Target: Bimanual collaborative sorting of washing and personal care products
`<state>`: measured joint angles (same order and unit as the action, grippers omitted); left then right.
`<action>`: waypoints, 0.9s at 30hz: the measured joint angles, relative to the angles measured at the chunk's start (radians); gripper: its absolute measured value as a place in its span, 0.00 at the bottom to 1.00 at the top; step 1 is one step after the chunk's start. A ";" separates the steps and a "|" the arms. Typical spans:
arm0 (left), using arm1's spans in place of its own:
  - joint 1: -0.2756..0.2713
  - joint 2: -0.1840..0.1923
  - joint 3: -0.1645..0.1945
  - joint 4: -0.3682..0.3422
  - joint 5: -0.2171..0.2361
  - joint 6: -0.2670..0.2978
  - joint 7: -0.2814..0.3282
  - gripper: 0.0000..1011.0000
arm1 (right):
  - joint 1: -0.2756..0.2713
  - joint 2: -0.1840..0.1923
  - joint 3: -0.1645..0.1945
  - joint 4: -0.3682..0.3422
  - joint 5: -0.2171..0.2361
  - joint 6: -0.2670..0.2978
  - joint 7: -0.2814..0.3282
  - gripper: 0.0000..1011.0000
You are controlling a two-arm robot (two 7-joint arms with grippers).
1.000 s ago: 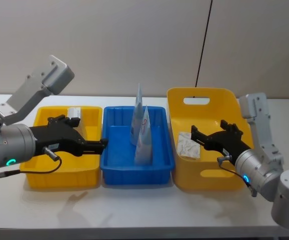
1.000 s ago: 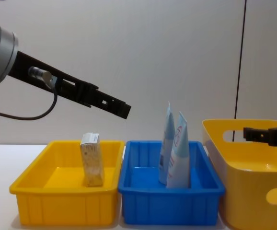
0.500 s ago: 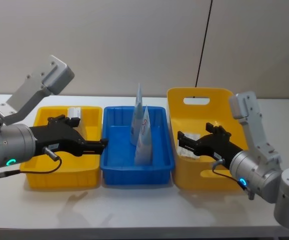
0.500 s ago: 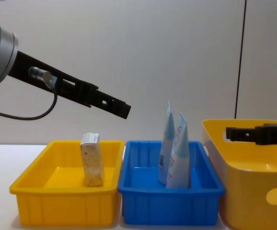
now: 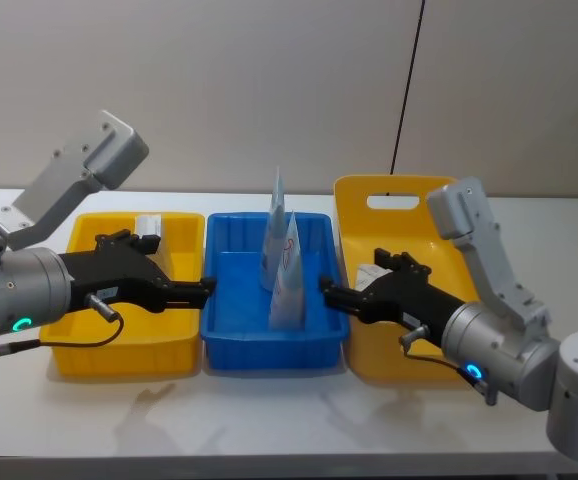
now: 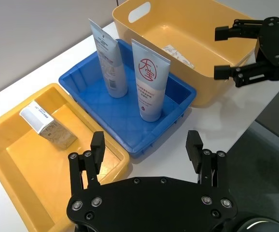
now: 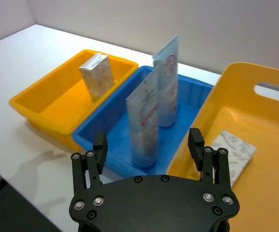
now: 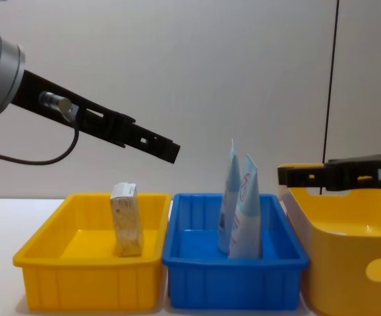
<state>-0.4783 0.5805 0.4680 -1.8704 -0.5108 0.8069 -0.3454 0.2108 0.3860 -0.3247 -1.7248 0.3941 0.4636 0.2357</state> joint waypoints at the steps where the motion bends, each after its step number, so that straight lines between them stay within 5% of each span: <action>1: 0.000 0.000 0.000 0.000 0.000 0.000 0.000 0.99 | 0.000 0.001 -0.003 -0.003 0.000 0.003 0.001 0.99; 12: 0.000 0.000 0.000 0.000 0.000 0.000 0.000 0.99 | 0.008 -0.019 -0.037 -0.025 -0.017 0.026 -0.012 0.99; 27: 0.000 0.000 0.000 0.000 0.000 0.000 0.000 0.99 | 0.043 -0.104 -0.076 0.052 -0.079 0.022 -0.101 0.99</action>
<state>-0.4783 0.5805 0.4680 -1.8704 -0.5108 0.8069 -0.3455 0.2542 0.2817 -0.4011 -1.6732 0.3146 0.4858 0.1343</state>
